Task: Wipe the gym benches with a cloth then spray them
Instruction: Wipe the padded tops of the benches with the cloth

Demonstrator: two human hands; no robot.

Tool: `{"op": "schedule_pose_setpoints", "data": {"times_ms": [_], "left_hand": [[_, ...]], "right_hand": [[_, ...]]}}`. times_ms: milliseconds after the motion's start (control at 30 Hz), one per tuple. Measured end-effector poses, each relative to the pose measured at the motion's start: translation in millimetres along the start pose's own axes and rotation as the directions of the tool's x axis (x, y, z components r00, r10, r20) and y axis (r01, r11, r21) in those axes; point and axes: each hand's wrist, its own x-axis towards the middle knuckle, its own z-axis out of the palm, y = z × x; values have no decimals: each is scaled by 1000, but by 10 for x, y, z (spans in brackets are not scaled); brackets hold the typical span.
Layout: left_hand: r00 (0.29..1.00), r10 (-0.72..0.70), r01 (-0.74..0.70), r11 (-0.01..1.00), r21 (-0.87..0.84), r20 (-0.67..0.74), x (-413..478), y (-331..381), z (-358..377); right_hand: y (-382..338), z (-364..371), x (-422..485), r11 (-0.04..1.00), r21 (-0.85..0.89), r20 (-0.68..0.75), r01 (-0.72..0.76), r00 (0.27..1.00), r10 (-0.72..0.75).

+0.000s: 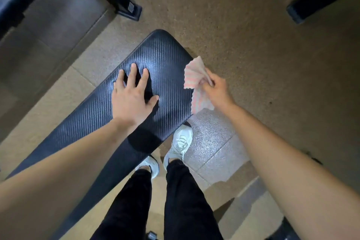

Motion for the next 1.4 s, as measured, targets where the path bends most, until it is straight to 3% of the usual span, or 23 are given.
{"op": "schedule_pose_setpoints", "data": {"times_ms": [67,167,333,367,433,500,567,667,833,1000,1233,1400], "left_hand": [[1000,2,-2,1000,-1,13,-7,-2,-25],[999,18,-18,1000,1,28,-9,-15,-43],[998,38,-38,999,4,51,-8,-64,-69],[998,41,-42,999,5,52,-8,-71,-72],[998,46,-46,999,2,51,-13,-78,-87],[997,57,-58,998,10,51,-20,-89,-98],[995,76,-78,997,23,58,-22,-109,-108],[994,93,-96,995,37,60,-33,-146,-115],[992,106,-109,992,58,65,-45,-171,-125],[992,108,-112,992,63,67,-37,-203,-139],[993,75,-77,997,24,92,-23,-168,-138],[990,63,-57,997,-51,126,-14,-157,-198]], "right_hand": [[-31,-183,125,999,-43,25,-26,999,27],[-80,-450,271,989,-73,-47,-129,991,126],[-470,-653,312,971,-148,-358,-190,925,126],[-517,-608,298,968,-169,-313,-184,942,124],[-568,-457,226,966,-112,24,-235,971,239],[-623,-391,122,906,-54,341,-419,845,412],[-693,-445,104,853,-57,433,-519,757,490],[-794,-544,133,831,-19,457,-557,734,502],[-964,-415,122,840,-57,373,-540,769,520],[-1214,-325,353,823,-181,385,-538,731,563],[-1638,-103,877,831,-358,466,-426,690,554],[-1912,113,1103,854,-372,425,-363,751,505]]}}
